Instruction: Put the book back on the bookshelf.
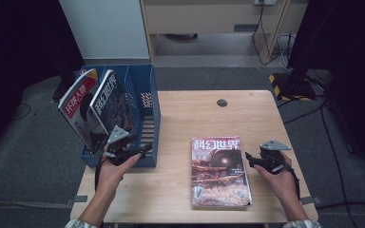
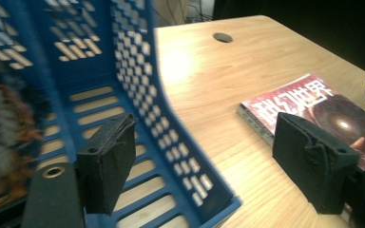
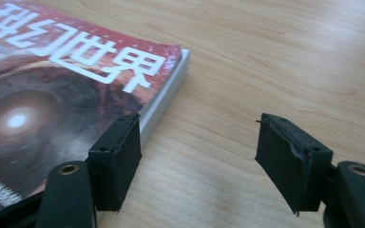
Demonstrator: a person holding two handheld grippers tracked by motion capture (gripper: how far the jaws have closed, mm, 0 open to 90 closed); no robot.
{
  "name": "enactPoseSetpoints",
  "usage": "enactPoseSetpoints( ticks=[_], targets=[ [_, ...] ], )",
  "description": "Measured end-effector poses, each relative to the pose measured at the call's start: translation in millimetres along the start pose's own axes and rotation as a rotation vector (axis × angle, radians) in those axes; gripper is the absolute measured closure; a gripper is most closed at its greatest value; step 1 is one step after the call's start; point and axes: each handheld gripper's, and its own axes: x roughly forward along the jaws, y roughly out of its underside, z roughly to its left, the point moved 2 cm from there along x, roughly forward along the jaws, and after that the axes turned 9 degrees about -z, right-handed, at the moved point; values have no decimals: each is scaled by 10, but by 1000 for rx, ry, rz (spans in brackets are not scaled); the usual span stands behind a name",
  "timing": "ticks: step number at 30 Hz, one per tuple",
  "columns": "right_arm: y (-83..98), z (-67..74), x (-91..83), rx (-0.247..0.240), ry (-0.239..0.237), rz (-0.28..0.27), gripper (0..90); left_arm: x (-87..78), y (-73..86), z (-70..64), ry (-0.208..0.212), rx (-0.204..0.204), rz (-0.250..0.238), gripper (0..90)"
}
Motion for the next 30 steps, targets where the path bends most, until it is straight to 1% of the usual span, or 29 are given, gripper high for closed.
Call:
enactPoseSetpoints(
  ticks=[3,5,8,9,10,11,12,17,18,20,22,26,28,29,30],
  targets=[
    [-32,52,-106,-17,-28,-20,334,98,2,-106,25,1,11,219],
    [-41,84,-183,-37,-44,-34,346,156,7,-172,38,-1,15,213],
    [-39,115,-300,-56,-69,-61,379,268,17,-298,55,11,26,203],
    [-32,125,-341,-56,-75,-68,399,309,23,-335,60,12,29,202],
    [-23,129,-364,-58,-77,-76,411,356,31,-379,78,7,31,200],
    [-14,128,-385,-63,-84,-77,415,399,43,-417,85,4,33,196],
    [-5,133,-399,-56,-88,-79,420,443,57,-456,91,-2,37,193],
    [9,123,-381,-58,-96,-93,466,670,154,-649,128,6,71,185],
    [14,120,-374,-62,-96,-92,471,689,166,-663,132,13,77,185],
    [17,116,-370,-64,-95,-92,477,720,185,-685,133,10,78,185],
    [23,104,-367,-65,-91,-92,495,769,202,-714,136,-6,81,182],
    [12,87,-370,-62,-80,-104,554,862,266,-781,131,-3,97,176],
    [7,94,-363,-63,-76,-109,583,900,311,-828,145,-11,103,181],
    [5,102,-361,-64,-81,-108,601,913,335,-859,150,-14,104,184],
    [2,112,-356,-67,-85,-107,623,914,354,-890,158,-5,110,190]
  ],
)
